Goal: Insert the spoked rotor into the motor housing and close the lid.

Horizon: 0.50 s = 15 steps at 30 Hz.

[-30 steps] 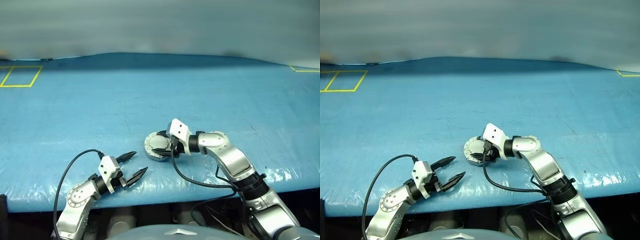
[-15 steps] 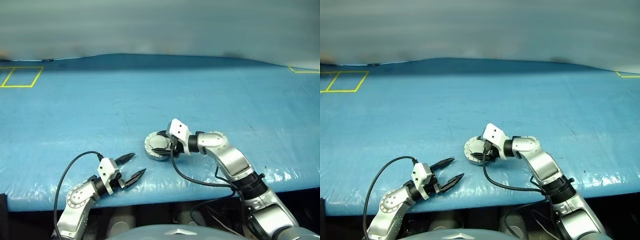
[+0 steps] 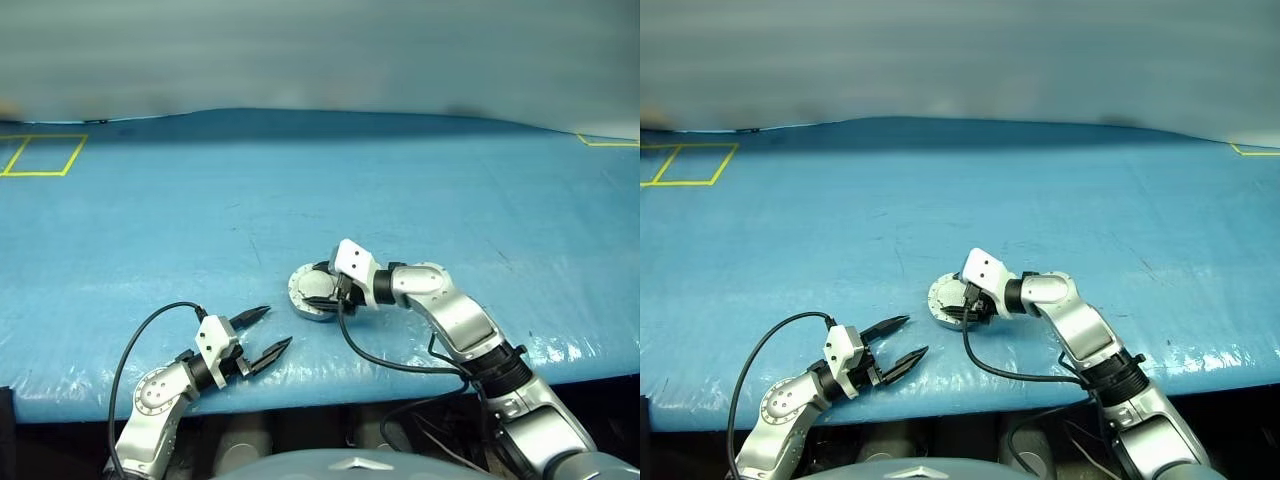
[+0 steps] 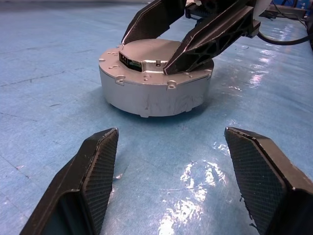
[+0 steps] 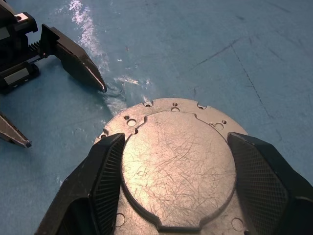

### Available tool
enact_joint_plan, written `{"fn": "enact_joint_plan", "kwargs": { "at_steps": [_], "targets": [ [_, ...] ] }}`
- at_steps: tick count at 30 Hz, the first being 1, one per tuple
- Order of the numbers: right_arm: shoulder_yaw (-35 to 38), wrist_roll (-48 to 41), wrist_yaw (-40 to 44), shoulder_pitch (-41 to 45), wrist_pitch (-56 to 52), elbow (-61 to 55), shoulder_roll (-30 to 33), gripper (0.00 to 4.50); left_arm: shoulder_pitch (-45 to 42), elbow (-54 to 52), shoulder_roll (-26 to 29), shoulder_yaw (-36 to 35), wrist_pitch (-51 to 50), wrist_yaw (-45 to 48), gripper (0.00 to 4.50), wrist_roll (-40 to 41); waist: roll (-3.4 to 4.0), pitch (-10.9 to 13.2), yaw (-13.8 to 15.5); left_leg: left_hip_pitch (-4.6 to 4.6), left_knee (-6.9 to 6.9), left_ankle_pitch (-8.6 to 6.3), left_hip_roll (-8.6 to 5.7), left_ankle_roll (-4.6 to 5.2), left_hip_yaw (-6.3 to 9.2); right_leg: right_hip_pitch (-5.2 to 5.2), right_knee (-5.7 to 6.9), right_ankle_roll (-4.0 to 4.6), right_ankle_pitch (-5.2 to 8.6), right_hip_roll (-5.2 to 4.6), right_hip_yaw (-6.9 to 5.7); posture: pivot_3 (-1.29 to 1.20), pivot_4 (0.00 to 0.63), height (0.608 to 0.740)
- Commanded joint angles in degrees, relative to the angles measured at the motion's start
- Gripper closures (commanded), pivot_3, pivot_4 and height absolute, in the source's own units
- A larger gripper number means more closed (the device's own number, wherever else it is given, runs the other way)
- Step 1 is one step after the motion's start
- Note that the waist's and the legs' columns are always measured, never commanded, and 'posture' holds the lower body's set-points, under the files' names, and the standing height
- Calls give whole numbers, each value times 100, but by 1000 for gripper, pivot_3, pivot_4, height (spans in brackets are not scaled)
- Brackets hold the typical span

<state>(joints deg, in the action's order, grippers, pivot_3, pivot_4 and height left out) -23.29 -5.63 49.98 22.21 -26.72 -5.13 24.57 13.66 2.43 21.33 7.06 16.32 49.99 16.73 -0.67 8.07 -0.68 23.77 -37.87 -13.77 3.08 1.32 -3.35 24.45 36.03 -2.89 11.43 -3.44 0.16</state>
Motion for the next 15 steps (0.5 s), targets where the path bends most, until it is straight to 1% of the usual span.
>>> {"fn": "enact_joint_plan", "kwargs": {
  "at_steps": [1,5,7,10,15],
  "targets": [
    [-110,224,-83,-57,-152,303,72,1435,-36,46,-38,-69,123,13,807,38,2,-2,0,-2,-1,0,1,0,0,-1,0,0,0,0,0,0,150,740],
    [-80,176,-69,-66,-185,369,56,1435,-50,79,-74,-60,160,2,807,34,1,-8,0,-6,-3,0,1,0,3,-5,2,-8,5,-2,1,0,150,740],
    [-87,194,-73,-73,-180,428,61,1435,-42,21,-190,-104,162,-116,807,91,2,-11,0,-7,-4,0,1,0,4,-5,2,-8,5,-2,1,0,150,740],
    [-91,191,-67,-84,-182,435,61,1435,-89,-235,-445,-314,-93,-400,807,433,-3,-15,1,-7,-5,0,2,0,13,-6,3,-9,5,-3,1,0,150,740],
    [-89,191,-91,-80,-189,415,37,1435,-481,-439,-588,-434,-522,-498,807,793,-6,-18,6,-8,-6,1,1,0,16,-6,8,-14,7,-2,-1,0,150,740]
  ]
}}
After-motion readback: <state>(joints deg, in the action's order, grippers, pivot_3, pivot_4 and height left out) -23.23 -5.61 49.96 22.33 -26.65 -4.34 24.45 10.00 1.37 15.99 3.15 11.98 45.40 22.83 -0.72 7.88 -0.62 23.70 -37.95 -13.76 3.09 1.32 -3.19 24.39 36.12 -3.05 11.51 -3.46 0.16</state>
